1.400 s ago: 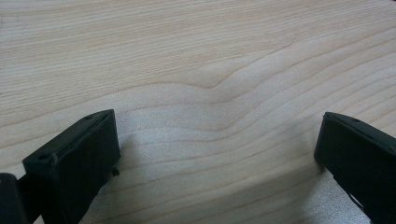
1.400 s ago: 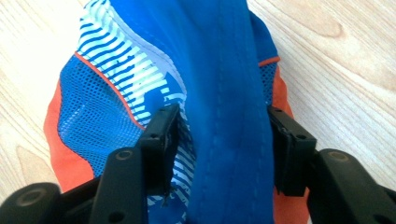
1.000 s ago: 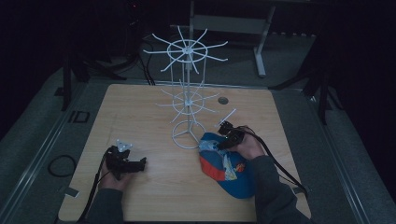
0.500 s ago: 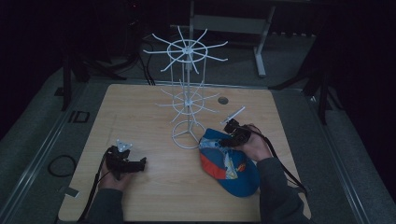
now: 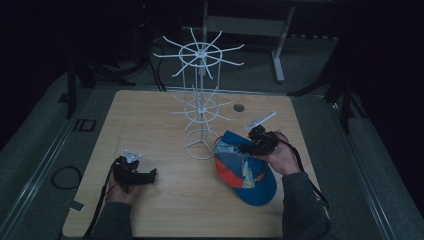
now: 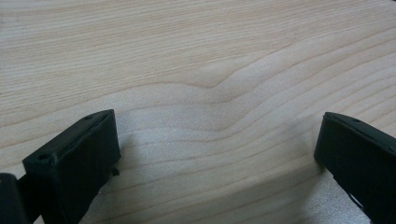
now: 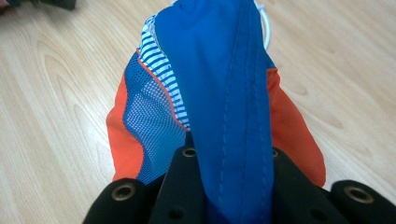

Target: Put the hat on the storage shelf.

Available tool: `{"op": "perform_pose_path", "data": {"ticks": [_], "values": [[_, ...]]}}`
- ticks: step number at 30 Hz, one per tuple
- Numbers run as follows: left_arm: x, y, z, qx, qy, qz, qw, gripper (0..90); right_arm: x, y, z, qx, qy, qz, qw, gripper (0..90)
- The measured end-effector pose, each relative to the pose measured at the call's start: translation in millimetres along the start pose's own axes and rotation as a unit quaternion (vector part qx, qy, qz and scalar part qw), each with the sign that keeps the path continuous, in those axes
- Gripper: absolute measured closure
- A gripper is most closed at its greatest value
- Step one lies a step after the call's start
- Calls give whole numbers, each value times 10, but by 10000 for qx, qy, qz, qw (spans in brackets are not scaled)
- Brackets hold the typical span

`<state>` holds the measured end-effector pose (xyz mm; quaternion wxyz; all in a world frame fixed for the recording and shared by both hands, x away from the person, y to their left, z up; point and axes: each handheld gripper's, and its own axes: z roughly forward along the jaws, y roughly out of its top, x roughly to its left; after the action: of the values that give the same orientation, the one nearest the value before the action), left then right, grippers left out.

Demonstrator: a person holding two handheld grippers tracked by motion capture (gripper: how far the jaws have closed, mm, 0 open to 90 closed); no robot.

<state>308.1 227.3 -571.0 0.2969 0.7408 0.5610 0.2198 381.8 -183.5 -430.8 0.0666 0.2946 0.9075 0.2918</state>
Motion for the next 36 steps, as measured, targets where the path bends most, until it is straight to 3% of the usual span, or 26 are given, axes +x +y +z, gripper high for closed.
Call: {"op": "perform_pose_path", "data": {"ticks": [12,36], "values": [[1,1,-2,12,-4,2,10000,2,39,-69,-273,-536,-90,29,9985,875],[0,1,-2,22,-6,-2,10000,2,-14,-152,-572,-1144,-87,262,9931,876]]}}
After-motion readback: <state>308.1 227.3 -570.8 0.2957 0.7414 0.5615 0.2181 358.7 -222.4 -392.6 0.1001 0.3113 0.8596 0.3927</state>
